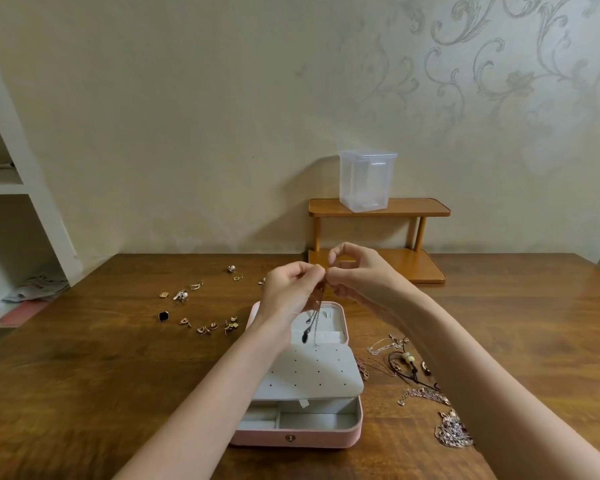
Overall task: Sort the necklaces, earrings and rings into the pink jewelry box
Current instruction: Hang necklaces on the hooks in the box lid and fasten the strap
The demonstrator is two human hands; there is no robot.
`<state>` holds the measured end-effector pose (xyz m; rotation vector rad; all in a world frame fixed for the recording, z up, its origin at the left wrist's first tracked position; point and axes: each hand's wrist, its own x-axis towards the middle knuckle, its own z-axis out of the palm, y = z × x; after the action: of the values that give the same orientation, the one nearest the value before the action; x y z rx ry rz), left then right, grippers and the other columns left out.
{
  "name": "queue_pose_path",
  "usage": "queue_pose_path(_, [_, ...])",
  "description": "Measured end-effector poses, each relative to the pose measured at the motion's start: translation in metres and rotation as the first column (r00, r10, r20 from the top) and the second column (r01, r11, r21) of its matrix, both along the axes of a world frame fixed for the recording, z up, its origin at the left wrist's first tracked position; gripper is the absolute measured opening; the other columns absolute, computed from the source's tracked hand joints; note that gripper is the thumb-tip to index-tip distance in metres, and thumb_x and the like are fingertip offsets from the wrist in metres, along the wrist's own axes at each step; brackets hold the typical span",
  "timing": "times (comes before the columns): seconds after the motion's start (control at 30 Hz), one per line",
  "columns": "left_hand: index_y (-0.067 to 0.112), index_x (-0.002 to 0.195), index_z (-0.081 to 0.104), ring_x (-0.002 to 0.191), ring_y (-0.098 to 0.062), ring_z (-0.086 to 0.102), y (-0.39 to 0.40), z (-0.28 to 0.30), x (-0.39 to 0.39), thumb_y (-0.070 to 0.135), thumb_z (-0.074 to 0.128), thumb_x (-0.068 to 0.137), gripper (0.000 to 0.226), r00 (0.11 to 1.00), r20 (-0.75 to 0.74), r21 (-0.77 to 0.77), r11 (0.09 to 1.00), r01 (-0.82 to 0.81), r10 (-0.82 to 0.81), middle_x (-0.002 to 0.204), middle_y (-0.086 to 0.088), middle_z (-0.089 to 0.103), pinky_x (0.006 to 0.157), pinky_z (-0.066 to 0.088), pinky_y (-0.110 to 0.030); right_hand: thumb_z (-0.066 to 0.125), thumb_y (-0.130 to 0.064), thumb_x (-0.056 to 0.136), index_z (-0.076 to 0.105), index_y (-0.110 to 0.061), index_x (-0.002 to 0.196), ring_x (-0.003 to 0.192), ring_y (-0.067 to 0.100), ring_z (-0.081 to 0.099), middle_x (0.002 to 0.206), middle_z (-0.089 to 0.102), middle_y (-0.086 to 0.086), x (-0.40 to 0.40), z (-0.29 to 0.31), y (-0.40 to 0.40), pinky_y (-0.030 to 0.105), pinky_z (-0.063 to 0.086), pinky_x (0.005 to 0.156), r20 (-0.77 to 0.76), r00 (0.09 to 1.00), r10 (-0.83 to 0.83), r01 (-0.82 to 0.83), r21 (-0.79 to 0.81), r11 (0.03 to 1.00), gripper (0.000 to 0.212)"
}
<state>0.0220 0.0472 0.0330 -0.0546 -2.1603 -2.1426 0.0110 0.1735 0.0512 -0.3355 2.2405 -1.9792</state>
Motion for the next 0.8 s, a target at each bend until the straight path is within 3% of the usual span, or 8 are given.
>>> queue_pose_path(0.07, [0.017, 0.073, 0.064, 0.066, -0.013, 0.056, -0.002, 0.001, 0.0, 0.015, 0.06, 0.085, 0.013, 0.992, -0.125, -0.139, 0.99, -0.032, 0.015, 0.07, -0.002, 0.062, 0.056, 0.045, -0.023, 0.056, 0.003, 0.086, 0.053, -0.009, 0.084, 0.068, 0.015, 0.048, 0.074, 0.054, 0.007, -0.001, 0.0, 0.002, 0.023, 0.042, 0.064, 0.037, 0.998, 0.042, -0.04, -0.057, 0.998, 0.012])
queue_pose_path(0.17, [0.016, 0.075, 0.064, 0.06, -0.01, 0.056, -0.001, 0.001, 0.001, 0.013, 0.061, 0.084, 0.011, 0.985, -0.174, -0.191, 0.981, -0.029, -0.004, 0.069, 0.0, 0.062, 0.049, 0.046, -0.019, 0.049, 0.004, 0.087, 0.052, -0.01, 0.076, 0.069, 0.017, 0.048, 0.073, 0.052, 0.007, -0.003, -0.006, -0.002, 0.024, 0.044, 0.066, 0.126, 0.992, 0.018, 0.027, -0.345, 0.938, 0.018])
queue_pose_path(0.3, [0.015, 0.076, 0.064, 0.063, -0.006, 0.054, 0.006, -0.004, 0.002, 0.018, 0.058, 0.087, 0.013, 1.0, -0.025, -0.158, 0.987, 0.008, -0.012, 0.069, 0.002, 0.06, 0.049, 0.045, -0.017, 0.042, 0.006, 0.085, 0.043, -0.011, 0.066, 0.059, 0.015, 0.041, 0.063, 0.045, 0.005, -0.006, -0.02, -0.018, 0.027, 0.036, 0.058, 0.148, 0.984, -0.095, 0.158, -0.514, 0.843, 0.025])
queue_pose_path(0.43, [0.017, 0.071, 0.063, 0.064, -0.008, 0.05, 0.005, -0.002, -0.003, 0.021, 0.052, 0.091, 0.023, 0.988, 0.154, 0.067, 0.998, -0.004, -0.007, 0.065, 0.003, 0.056, 0.054, 0.042, -0.02, 0.047, -0.002, 0.089, 0.04, -0.013, 0.067, 0.055, 0.011, 0.036, 0.056, 0.042, 0.001, -0.007, -0.021, -0.015, 0.027, 0.029, 0.06, 0.031, 0.998, -0.061, 0.068, -0.51, 0.857, 0.025])
queue_pose_path(0.53, [0.014, 0.076, 0.064, 0.061, -0.011, 0.047, 0.003, 0.003, -0.006, 0.021, 0.051, 0.093, 0.022, 0.969, 0.243, 0.226, 0.974, -0.021, -0.035, 0.066, 0.0, 0.054, 0.054, 0.039, -0.021, 0.053, -0.014, 0.079, 0.04, -0.015, 0.071, 0.057, 0.01, 0.035, 0.063, 0.04, 0.004, -0.005, -0.015, -0.009, 0.026, 0.028, 0.06, -0.007, 0.998, 0.069, -0.064, -0.455, 0.888, 0.016])
queue_pose_path(0.63, [0.014, 0.075, 0.063, 0.063, -0.01, 0.05, 0.002, 0.003, -0.008, 0.021, 0.051, 0.091, 0.021, 0.976, 0.217, 0.196, 0.98, -0.026, -0.018, 0.068, -0.001, 0.057, 0.054, 0.04, -0.021, 0.057, -0.005, 0.079, 0.045, -0.014, 0.081, 0.056, 0.009, 0.038, 0.068, 0.044, 0.003, -0.004, -0.007, -0.001, 0.022, 0.031, 0.055, 0.024, 0.994, 0.107, -0.09, -0.379, 0.921, 0.014])
queue_pose_path(0.7, [0.016, 0.073, 0.062, 0.071, -0.012, 0.055, 0.001, 0.001, -0.009, 0.022, 0.052, 0.091, 0.021, 0.991, 0.129, 0.065, 0.997, -0.053, 0.044, 0.073, -0.001, 0.061, 0.059, 0.045, -0.023, 0.059, 0.0, 0.083, 0.05, -0.013, 0.092, 0.061, 0.01, 0.043, 0.071, 0.05, 0.003, -0.004, -0.002, 0.002, 0.022, 0.035, 0.058, 0.03, 0.999, -0.021, 0.024, -0.111, 0.994, 0.018])
queue_pose_path(0.8, [0.017, 0.072, 0.061, 0.08, -0.02, 0.059, 0.001, -0.004, -0.008, 0.019, 0.057, 0.087, 0.016, 0.994, -0.073, -0.144, 0.985, -0.095, 0.085, 0.079, -0.005, 0.064, 0.069, 0.052, -0.035, 0.062, -0.009, 0.084, 0.054, -0.012, 0.096, 0.066, 0.009, 0.047, 0.076, 0.053, 0.001, -0.006, 0.004, -0.003, 0.018, 0.037, 0.057, -0.111, 0.979, -0.171, 0.196, 0.282, 0.939, 0.014])
